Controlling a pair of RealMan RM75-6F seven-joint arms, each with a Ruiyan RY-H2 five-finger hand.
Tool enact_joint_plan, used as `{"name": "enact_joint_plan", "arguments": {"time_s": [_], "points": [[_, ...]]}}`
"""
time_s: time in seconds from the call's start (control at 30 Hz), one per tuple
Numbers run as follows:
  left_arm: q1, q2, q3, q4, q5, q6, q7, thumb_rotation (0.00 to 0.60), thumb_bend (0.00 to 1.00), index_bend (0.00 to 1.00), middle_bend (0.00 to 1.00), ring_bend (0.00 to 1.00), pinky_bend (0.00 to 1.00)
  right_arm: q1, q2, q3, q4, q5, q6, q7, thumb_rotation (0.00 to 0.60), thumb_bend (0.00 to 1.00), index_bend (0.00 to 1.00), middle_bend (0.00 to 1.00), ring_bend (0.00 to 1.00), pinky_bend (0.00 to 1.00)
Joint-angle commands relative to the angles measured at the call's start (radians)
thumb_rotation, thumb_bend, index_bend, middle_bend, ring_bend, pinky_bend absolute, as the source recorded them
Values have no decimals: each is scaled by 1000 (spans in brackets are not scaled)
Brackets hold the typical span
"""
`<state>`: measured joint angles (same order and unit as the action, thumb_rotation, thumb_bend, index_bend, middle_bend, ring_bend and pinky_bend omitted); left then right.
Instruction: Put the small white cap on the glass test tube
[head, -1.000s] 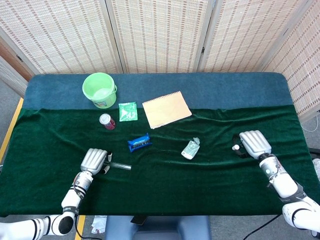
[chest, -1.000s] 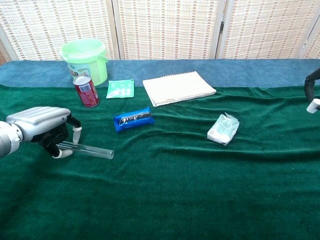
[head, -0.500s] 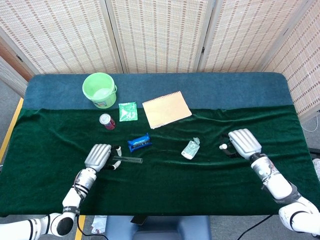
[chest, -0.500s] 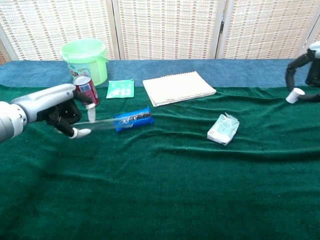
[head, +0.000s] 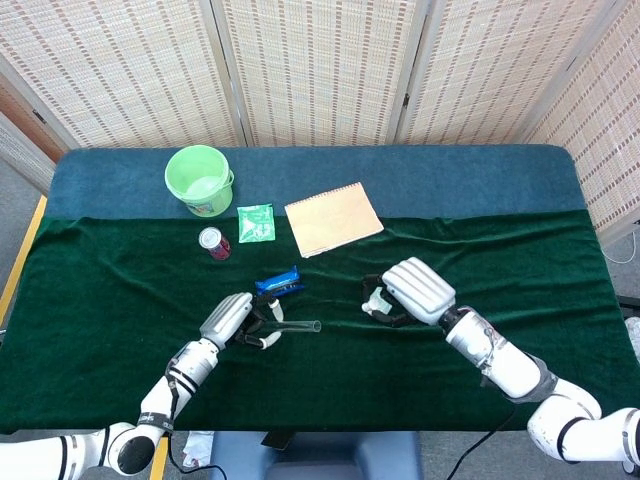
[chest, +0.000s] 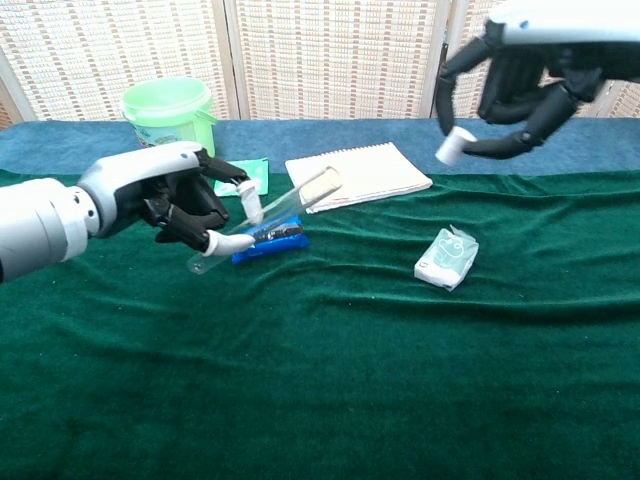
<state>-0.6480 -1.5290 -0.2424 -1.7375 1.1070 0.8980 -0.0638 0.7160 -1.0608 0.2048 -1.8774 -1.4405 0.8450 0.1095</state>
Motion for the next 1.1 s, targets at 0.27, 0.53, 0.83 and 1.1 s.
{"name": "enact_joint_plan", "arguments": {"time_s": [0.27, 0.53, 0.83, 1.1], "points": [[-18, -55, -3, 15, -26, -35, -90, 600, 606, 776, 1000, 944, 916, 40, 0, 9, -51, -49, -2, 39, 600, 614, 732, 988, 1000, 1000], [-27, -68, -1, 28, -32, -41, -110, 600, 606, 776, 1000, 944, 916, 44, 5, -8, -62, -78, 15, 53, 600, 614, 734, 988, 1000, 1000], [-23, -64, 2, 24, -27, -32, -129, 600, 606, 775, 1000, 943, 916, 40, 5, -27, -58, -87, 33, 61, 600, 614, 734, 988, 1000, 1000], [-29, -70, 5, 25, -35, -29, -122, 600, 606, 775, 1000, 943, 916, 58, -14, -31, -44, -71, 19, 49, 600, 615, 735, 989, 1000, 1000]]}}
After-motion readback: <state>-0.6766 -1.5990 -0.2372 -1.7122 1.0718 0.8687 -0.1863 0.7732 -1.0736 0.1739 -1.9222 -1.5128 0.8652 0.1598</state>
